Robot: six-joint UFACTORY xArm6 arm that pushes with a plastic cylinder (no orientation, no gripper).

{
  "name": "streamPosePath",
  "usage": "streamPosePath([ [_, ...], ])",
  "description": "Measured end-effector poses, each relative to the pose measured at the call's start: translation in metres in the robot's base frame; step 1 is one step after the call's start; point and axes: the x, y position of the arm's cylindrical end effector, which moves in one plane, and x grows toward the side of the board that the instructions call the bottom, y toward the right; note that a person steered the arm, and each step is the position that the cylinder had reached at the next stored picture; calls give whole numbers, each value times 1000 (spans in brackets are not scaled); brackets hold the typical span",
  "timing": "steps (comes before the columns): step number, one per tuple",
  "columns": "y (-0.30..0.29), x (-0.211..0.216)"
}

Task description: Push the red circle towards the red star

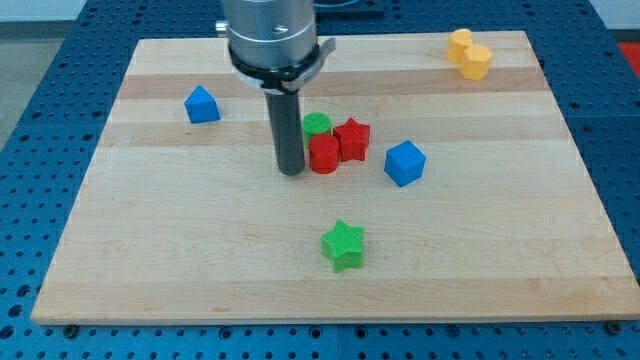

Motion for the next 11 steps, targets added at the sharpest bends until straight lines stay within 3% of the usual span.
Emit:
streamPosePath([
  [2,12,0],
  [4,-59,-9],
  [5,-63,-37],
  [8,-3,-88],
  [11,45,-92],
])
